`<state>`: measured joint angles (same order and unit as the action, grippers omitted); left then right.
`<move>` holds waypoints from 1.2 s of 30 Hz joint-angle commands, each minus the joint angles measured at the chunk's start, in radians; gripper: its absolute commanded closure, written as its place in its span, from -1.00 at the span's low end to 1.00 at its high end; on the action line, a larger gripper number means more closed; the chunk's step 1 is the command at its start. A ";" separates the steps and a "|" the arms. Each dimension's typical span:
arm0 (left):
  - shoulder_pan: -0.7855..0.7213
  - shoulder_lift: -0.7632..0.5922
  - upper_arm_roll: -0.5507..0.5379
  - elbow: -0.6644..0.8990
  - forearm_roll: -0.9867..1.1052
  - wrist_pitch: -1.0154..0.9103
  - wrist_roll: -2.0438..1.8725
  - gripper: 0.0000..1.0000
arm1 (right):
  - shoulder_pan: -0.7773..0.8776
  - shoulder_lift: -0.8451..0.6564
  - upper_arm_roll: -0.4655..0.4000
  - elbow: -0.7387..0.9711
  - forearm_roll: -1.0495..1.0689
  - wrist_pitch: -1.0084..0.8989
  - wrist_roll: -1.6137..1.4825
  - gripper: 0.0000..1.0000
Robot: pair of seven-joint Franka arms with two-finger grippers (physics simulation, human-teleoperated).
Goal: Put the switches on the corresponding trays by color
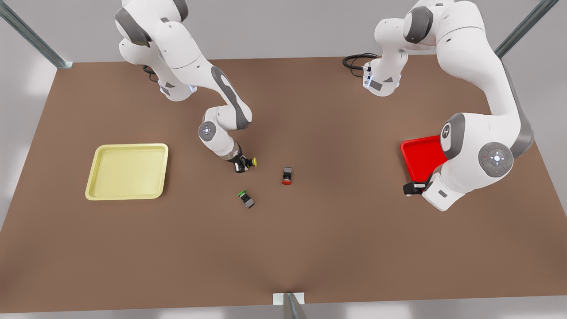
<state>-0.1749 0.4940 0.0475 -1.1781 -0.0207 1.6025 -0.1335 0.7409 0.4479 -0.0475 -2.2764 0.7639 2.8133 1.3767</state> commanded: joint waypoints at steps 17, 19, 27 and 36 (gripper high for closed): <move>-0.002 0.000 0.000 0.000 -0.001 -0.001 0.000 -1.00 | -0.011 -0.002 0.002 0.002 0.000 -0.005 -0.025 -0.10; -0.002 0.000 0.000 0.000 -0.001 -0.001 0.000 -1.00 | -0.011 -0.003 0.002 0.002 -0.002 -0.006 -0.025 -0.10; -0.002 0.000 0.000 0.002 -0.001 0.000 -0.002 -1.00 | -0.012 0.000 0.002 0.002 -0.002 -0.006 -0.038 -0.10; 0.002 0.000 0.000 0.000 -0.001 -0.001 0.000 -1.00 | -0.014 -0.005 0.002 0.003 -0.002 -0.006 -0.038 -0.09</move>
<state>-0.1734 0.4941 0.0476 -1.1795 -0.0214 1.6015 -0.1335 0.7271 0.4425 -0.0460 -2.2734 0.7624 2.8072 1.3392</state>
